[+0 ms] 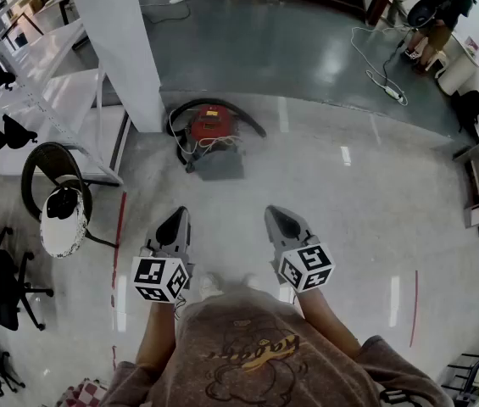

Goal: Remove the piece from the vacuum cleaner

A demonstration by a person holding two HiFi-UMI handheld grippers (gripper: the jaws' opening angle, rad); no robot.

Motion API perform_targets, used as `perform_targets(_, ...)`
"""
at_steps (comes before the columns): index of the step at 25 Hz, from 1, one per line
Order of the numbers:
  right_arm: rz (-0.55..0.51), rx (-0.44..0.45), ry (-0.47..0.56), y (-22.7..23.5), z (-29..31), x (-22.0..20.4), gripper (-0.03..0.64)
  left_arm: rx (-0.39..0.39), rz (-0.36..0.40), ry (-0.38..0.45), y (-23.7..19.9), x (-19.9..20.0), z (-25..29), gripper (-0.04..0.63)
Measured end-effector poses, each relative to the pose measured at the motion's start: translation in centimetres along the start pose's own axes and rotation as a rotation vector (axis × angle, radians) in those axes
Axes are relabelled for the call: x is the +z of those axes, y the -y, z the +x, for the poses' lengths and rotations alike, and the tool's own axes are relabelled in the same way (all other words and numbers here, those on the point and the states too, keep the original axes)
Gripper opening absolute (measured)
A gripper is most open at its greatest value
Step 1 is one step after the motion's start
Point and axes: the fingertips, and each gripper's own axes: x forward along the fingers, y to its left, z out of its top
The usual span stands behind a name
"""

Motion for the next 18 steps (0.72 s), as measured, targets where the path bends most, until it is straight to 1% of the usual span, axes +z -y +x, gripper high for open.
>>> perform_targets(4, -0.006, 0.016, -0.003, 0.6, -0.1, 0.0, 0.000, 0.004, 0.003, -0.006, 1.0, -0.3, 0.5, 0.003)
perform_targets(10, 0.004, 0.045, -0.021, 2.2, -1.3, -0.4, 0.000, 0.037, -0.005, 0.001, 2.7, -0.5, 1.3, 0.003)
perform_targets(14, -0.003, 0.075, -0.029, 3.4, -1.7, -0.6, 0.000, 0.054, -0.025, 0.031, 3.6, -0.7, 1.8, 0.003)
perform_targets(18, 0.000, 0.117, -0.035, 4.0, -0.7, -0.2, 0.000, 0.067, -0.026, 0.054, 3.8, -0.1, 2.3, 0.003)
